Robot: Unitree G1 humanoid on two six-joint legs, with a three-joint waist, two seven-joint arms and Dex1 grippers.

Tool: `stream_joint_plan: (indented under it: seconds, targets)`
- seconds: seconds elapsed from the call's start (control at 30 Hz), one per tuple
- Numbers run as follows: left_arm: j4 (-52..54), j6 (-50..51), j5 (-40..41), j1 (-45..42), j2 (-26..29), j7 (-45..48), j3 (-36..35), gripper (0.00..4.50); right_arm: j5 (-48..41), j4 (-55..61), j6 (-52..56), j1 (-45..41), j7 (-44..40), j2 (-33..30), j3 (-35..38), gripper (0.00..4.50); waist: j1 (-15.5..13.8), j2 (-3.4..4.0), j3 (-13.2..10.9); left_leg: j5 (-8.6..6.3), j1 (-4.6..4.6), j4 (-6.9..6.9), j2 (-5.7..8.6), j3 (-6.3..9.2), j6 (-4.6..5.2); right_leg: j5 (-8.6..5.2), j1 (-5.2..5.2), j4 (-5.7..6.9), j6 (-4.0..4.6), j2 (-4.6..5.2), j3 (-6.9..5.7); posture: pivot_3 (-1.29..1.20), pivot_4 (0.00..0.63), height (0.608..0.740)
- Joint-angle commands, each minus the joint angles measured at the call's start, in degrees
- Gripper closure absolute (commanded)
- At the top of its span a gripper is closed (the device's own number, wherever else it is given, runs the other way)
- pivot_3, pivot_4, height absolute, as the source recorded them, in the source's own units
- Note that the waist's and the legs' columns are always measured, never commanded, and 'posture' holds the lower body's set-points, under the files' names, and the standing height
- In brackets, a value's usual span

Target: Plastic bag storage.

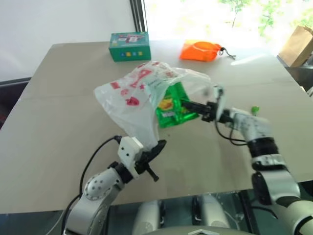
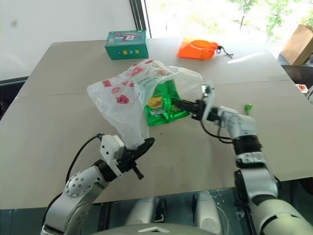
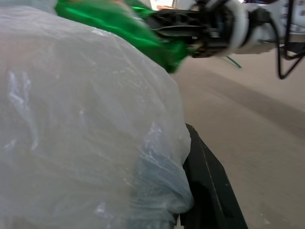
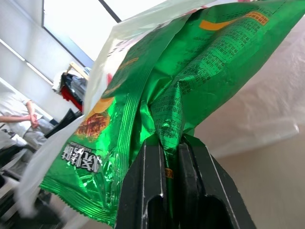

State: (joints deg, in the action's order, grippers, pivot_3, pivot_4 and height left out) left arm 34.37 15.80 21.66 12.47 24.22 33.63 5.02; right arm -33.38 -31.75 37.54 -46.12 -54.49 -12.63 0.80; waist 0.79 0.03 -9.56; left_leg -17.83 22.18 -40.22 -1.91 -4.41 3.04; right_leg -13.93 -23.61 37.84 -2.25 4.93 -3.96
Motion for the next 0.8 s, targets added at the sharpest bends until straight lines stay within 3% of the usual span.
stream_joint_plan:
  seconds: [0.03,0.2,0.3,0.43,0.53,0.63,0.8]
  targets:
    - [-0.02,-1.73,0.38,-1.17,0.17,1.10,-0.34,4.47,2.89,-9.58,-8.32,-7.25,10.62,7.02,3.65,4.50,0.07,0.00,0.00,0.00,0.00,0.00,-0.01,0.00,0.00,0.00,0.00,0.00,0.00,0.00,-0.01,0.00,0.150,0.740]
    - [-1.85,-2.22,-0.45,-2.38,0.23,1.67,-0.03,4.47,1.90,-12.99,-12.06,-14.35,21.12,15.23,8.96,4.50,0.05,0.01,0.00,0.01,0.27,0.00,-0.01,-0.07,-0.01,0.01,-0.26,0.00,0.00,0.02,0.01,0.00,0.150,0.740]
    - [-2.97,-2.47,-1.18,-3.20,0.02,1.17,-0.06,4.50,1.69,-4.84,-8.69,-12.10,18.57,16.65,6.65,3.19,0.03,0.01,0.00,0.01,0.56,0.00,0.00,-0.02,-0.02,0.01,-0.46,-0.04,-0.01,0.05,-0.09,0.00,0.150,0.740]
    - [-4.09,-2.37,-1.20,-4.30,-0.79,0.27,-0.79,4.50,10.97,-0.63,-9.34,-3.57,11.84,8.33,-3.15,1.52,-0.38,-0.06,0.10,0.00,0.58,-0.01,0.08,0.19,-0.01,0.01,-0.28,-0.25,-0.01,0.12,-0.30,0.00,0.150,0.740]
    - [-4.36,-0.26,1.72,-5.07,-2.95,-1.98,-2.79,4.50,12.64,8.15,-8.12,4.22,5.27,-1.16,-6.22,1.52,-0.84,-0.06,0.08,0.00,0.58,-0.04,0.20,0.27,0.01,0.01,-0.18,-0.30,-0.02,0.24,-0.36,0.00,0.150,0.740]
    - [-3.86,0.55,3.17,-4.36,-3.95,-2.91,-4.22,4.50,12.81,16.22,-10.00,11.15,1.10,-10.41,-4.46,1.52,-0.55,0.04,0.05,0.00,0.53,-0.04,0.17,0.27,0.01,0.02,-0.20,-0.25,-0.04,0.22,-0.32,0.00,0.150,0.740]
    - [-3.00,0.69,3.05,-3.82,-4.19,-3.15,-3.67,4.50,11.72,25.71,-13.79,17.84,8.53,-16.80,6.87,1.52,0.15,0.04,0.05,0.00,0.45,-0.03,0.03,0.23,0.00,0.01,-0.20,-0.19,-0.03,0.06,-0.32,0.00,0.150,0.740]
